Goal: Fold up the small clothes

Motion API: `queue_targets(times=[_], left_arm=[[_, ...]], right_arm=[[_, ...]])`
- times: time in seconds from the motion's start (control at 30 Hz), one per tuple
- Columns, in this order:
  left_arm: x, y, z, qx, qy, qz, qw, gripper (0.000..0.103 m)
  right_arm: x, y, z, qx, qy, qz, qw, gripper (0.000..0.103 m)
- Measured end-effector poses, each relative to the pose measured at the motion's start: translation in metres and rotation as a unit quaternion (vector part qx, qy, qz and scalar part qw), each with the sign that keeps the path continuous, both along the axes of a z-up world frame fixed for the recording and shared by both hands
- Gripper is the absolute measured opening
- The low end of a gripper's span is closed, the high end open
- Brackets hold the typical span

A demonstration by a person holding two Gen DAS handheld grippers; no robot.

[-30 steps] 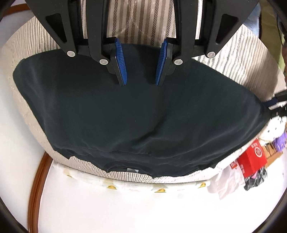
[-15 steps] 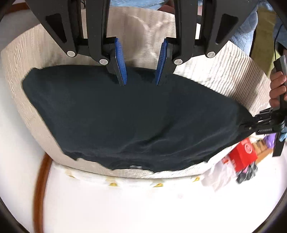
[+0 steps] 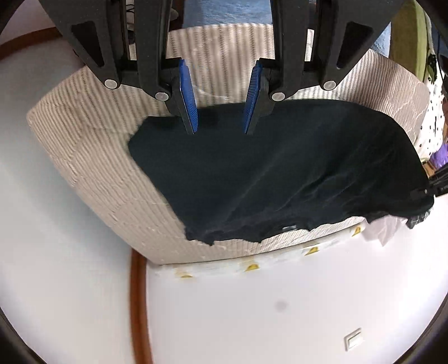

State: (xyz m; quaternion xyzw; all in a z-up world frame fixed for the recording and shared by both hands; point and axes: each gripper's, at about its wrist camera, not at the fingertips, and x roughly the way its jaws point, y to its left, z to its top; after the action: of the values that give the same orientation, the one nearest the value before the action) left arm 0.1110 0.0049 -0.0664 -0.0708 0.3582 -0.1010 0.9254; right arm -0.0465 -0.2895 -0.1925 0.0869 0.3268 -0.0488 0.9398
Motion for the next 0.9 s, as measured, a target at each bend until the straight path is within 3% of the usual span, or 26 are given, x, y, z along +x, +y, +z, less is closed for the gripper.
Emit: queue_targets(times=[0.17,0.47,0.63,0.77,0.83,0.9], left_arm=[[0.008,-0.044,-0.023,-0.005,0.029,-0.081,0.9963,0.013],[0.013,-0.082,-0.069,-0.008,0.097,-0.152,0.9835,0.014],[-0.005,-0.065,-0.056,-0.041,0.085,-0.192,0.9769,0.033],[-0.025,-0.038,-0.043,-0.037,0.059,-0.184,0.9804,0.043],[-0.035,-0.019,-0.044,-0.035,0.050,-0.173,0.9829,0.061],[-0.043,0.002,-0.050,-0.033,0.052,-0.159,0.9854,0.062]], right_arm=[[-0.005,-0.021,-0.004,0.008,0.006,-0.020,1.000,0.033],[0.004,-0.022,-0.012,0.002,0.026,-0.017,1.000,0.033],[0.010,-0.009,-0.004,-0.006,0.028,-0.007,1.000,0.035],[0.019,0.009,0.011,0.006,0.014,0.007,1.000,0.047],[0.023,0.023,0.018,0.013,0.006,0.025,1.000,0.055],[0.028,0.042,0.026,0.020,-0.003,0.054,0.998,0.063]])
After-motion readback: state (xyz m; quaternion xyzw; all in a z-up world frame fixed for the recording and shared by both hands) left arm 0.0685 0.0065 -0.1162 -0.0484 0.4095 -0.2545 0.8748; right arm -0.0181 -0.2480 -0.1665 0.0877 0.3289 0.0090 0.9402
